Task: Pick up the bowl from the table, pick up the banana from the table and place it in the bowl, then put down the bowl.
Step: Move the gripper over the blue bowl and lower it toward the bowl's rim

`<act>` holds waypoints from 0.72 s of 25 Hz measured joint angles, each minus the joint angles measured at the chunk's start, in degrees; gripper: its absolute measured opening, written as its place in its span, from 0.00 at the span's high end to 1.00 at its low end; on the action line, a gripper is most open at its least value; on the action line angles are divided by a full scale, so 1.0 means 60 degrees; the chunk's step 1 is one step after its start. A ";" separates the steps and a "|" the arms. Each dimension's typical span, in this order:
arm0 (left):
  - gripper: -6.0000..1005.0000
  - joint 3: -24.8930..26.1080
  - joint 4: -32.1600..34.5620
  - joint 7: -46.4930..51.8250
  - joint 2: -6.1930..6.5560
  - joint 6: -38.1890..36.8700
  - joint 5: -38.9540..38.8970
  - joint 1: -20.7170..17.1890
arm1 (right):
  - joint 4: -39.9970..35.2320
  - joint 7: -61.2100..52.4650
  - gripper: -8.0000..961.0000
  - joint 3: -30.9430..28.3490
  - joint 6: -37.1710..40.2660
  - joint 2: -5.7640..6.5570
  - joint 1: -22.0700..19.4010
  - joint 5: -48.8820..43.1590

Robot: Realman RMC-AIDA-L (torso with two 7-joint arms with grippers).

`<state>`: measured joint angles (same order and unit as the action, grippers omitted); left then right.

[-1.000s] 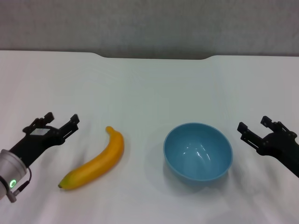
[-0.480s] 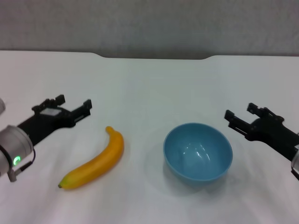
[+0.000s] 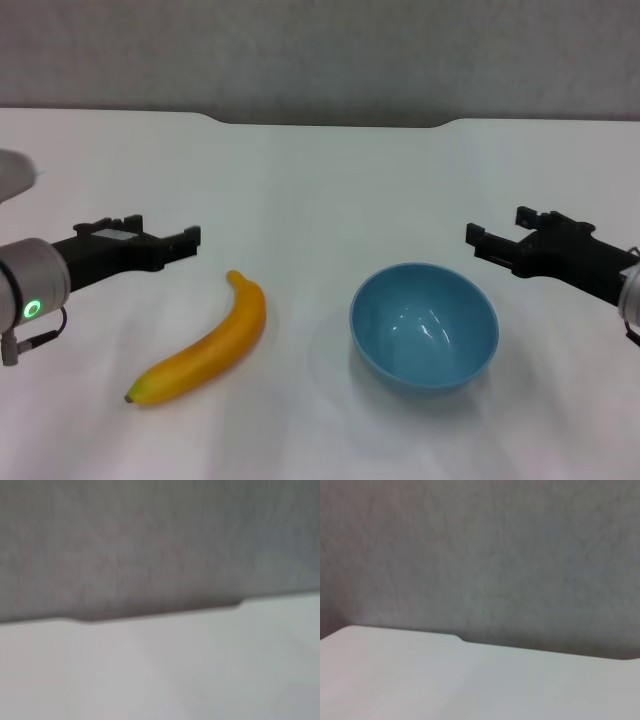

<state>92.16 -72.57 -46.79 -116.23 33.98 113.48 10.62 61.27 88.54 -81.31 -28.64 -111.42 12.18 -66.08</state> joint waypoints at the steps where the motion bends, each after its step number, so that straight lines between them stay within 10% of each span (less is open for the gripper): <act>1: 0.14 0.0041 -0.0106 0.0630 0.0000 0.0233 0.0739 0.0136 | 0.0181 -0.1044 0.11 -0.0182 -0.0105 -0.0003 0.0098 -0.1100; 8: 0.14 0.0278 -0.0799 0.3753 -0.0014 0.2050 0.4870 0.0907 | 0.0397 -0.6735 0.11 -0.2250 -0.2805 -0.0449 0.1516 -0.7790; 18: 0.14 0.0286 -0.1169 0.4261 -0.0034 0.2374 0.5802 0.0979 | 0.0465 -0.8730 0.11 -0.3195 -0.4331 -0.0530 0.2537 -1.0043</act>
<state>93.88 -79.58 -21.23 -116.43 48.23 148.30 16.49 64.06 36.16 -100.47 -54.63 -114.60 27.40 -126.34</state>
